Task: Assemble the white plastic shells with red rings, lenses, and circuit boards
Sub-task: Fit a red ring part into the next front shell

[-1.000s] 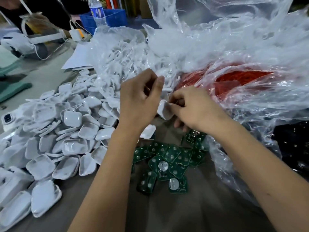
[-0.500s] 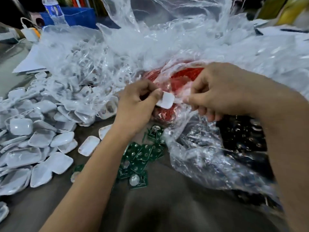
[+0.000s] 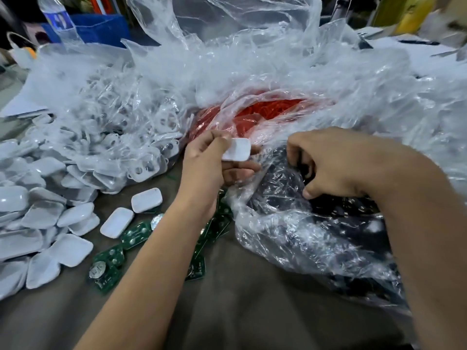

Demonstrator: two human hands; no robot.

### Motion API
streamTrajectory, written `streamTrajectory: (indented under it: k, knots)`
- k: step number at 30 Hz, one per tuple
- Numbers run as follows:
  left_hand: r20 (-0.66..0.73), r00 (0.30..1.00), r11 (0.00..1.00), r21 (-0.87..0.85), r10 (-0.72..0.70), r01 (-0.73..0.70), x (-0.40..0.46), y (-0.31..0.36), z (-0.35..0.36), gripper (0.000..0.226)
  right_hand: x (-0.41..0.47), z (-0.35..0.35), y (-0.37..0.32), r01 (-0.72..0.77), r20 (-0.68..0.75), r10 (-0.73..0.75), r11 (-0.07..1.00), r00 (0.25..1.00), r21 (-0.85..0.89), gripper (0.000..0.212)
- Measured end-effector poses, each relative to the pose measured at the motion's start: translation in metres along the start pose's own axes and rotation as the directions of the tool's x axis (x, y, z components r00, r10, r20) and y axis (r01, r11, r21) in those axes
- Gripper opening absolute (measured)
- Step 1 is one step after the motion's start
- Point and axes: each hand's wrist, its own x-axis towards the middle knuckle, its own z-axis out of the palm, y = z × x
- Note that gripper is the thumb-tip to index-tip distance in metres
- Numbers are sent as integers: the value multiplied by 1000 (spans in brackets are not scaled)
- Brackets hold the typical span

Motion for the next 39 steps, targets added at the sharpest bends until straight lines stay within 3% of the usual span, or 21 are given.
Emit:
streamTrajectory:
  k: [6,15,18,20,23,25,29,34,37,39]
  knots:
    - [-67,997,997,-77,-24,19,2,0,-4,8,4,-4,2,24,-53,-15,984,998,179,18]
    - [-95,995,995,95,-17,26,3,-6,-5,7,-10,-43,5,149,-350,-39,945,936,292,19]
    - [-117,993,978,210,36,-11,3,-6,-8,8,9,-42,-6,151,-352,1,902,936,405,23]
    - [-135,984,921,386,114,-54,5,-6,-13,8,27,-40,-14,154,-345,7,886,939,437,19]
    - [-133,959,728,679,250,-95,11,-5,-25,10,58,-43,-23,93,-436,56,945,898,313,33]
    - [-156,940,616,784,305,-70,14,-2,-35,11,78,-42,-27,3,-388,94,970,917,241,33]
    - [-262,927,589,806,270,56,20,5,-53,13,104,-23,-32,-87,-202,94,995,975,43,12]
    - [-299,933,537,830,199,152,22,14,-65,13,115,-16,-38,-67,-250,67,998,966,9,4]
    - [-285,951,484,853,120,194,19,21,-71,14,111,-17,-37,-79,-266,90,996,960,51,9]
    - [-248,966,394,897,70,202,17,27,-76,18,107,-18,-35,-91,-291,125,987,949,129,27]
